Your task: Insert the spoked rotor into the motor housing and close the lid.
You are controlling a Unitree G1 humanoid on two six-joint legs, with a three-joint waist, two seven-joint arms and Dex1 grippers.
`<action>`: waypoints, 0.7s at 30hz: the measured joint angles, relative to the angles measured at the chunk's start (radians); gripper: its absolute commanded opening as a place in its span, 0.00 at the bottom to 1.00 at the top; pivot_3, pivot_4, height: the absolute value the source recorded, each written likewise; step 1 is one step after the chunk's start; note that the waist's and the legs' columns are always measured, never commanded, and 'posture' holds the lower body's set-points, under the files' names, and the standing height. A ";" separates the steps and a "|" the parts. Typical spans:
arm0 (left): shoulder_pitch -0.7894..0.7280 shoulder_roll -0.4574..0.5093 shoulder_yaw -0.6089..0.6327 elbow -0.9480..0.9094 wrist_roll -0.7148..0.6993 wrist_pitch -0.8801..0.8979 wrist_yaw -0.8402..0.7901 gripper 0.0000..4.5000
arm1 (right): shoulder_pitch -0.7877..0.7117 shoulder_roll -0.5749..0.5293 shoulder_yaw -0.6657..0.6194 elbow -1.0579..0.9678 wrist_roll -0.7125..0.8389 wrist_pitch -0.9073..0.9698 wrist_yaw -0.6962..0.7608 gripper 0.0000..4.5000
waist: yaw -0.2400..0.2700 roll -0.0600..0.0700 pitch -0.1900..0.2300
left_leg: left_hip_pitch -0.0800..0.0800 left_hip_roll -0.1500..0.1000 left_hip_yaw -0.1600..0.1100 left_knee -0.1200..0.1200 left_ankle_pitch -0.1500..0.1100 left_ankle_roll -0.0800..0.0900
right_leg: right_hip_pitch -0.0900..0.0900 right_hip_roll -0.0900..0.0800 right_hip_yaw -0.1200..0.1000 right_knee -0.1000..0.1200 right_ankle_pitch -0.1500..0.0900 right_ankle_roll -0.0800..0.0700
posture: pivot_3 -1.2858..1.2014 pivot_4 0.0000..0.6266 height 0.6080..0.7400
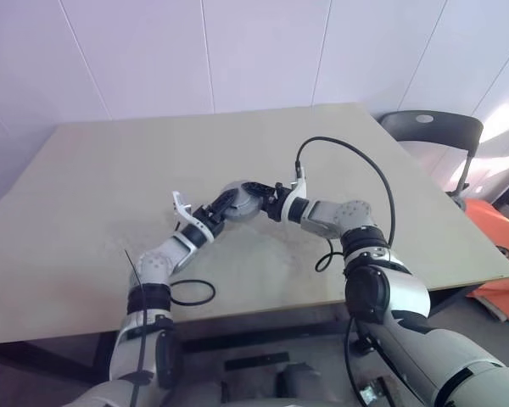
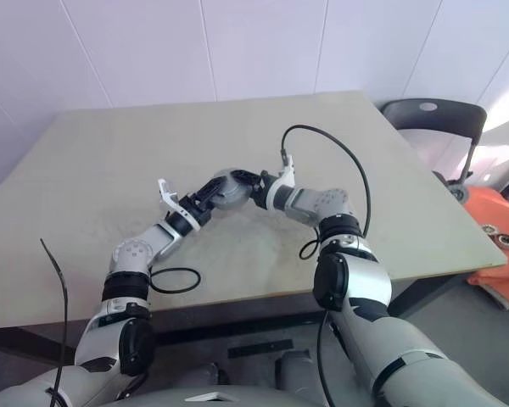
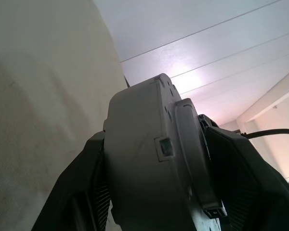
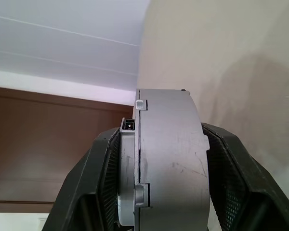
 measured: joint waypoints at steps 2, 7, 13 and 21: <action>0.001 0.000 0.005 -0.003 -0.006 0.007 0.002 0.56 | 0.000 0.001 0.001 0.000 0.000 0.001 0.002 0.49 | 0.000 0.000 0.000 | 0.000 0.000 0.000 0.000 0.000 0.000 | 0.000 0.000 0.000 0.000 0.000 0.000 | 0.52 0.00 1.00; 0.011 0.001 0.013 -0.028 -0.008 0.025 0.016 0.56 | 0.005 0.009 0.022 -0.003 -0.010 -0.019 0.026 0.49 | 0.000 0.000 0.000 | 0.000 0.000 0.000 0.000 0.000 0.000 | 0.000 0.000 0.000 0.000 0.000 0.000 | 0.52 0.00 1.00; 0.015 0.003 0.007 -0.048 -0.003 0.031 0.020 0.56 | 0.015 0.028 0.049 -0.017 -0.022 -0.036 0.028 0.90 | 0.000 0.000 0.000 | 0.000 0.000 0.000 0.000 0.000 0.000 | 0.000 0.000 0.000 0.000 0.000 0.000 | 0.52 0.00 1.00; 0.019 -0.004 0.005 -0.051 -0.003 0.043 0.023 0.56 | 0.015 0.036 0.039 -0.018 -0.018 -0.009 0.000 0.90 | 0.000 0.000 0.000 | 0.000 0.000 0.000 0.000 0.000 0.000 | 0.000 0.000 0.000 0.000 0.000 0.000 | 0.52 0.00 1.00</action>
